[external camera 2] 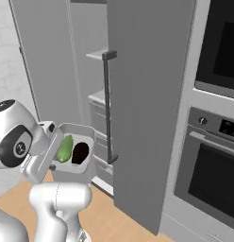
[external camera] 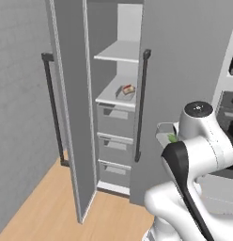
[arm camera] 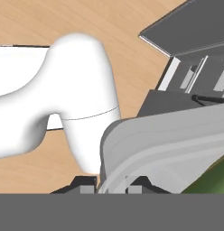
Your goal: Take the meat container that has the steak and place it on the second highest rack of the freezer. Then take the vegetable container that has the avocado and corn and place it on the highest rack of the freezer.
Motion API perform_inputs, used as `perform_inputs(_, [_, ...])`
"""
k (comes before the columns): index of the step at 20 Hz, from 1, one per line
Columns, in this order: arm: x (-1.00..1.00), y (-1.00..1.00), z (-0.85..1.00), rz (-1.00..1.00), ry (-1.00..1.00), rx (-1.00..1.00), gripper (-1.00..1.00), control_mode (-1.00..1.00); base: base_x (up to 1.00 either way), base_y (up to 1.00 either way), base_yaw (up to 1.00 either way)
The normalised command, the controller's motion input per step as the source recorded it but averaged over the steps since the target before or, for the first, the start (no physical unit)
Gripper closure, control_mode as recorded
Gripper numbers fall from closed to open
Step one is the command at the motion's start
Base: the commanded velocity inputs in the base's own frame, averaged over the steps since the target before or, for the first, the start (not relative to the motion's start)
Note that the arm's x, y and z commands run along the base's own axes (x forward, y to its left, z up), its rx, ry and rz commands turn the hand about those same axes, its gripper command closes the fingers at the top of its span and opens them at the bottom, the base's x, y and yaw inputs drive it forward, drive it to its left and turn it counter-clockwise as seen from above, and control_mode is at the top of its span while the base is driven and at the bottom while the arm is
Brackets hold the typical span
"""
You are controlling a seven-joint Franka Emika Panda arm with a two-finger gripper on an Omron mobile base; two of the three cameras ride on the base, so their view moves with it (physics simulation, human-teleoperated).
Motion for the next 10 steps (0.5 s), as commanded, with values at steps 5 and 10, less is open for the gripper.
perform_inputs(5, [0.00,0.00,0.00,0.00,0.00,0.00,1.00,1.00,0.74,0.40,-0.08])
perform_inputs(10, [0.00,0.00,0.00,0.00,0.00,0.00,1.00,1.00,0.78,0.35,-0.04])
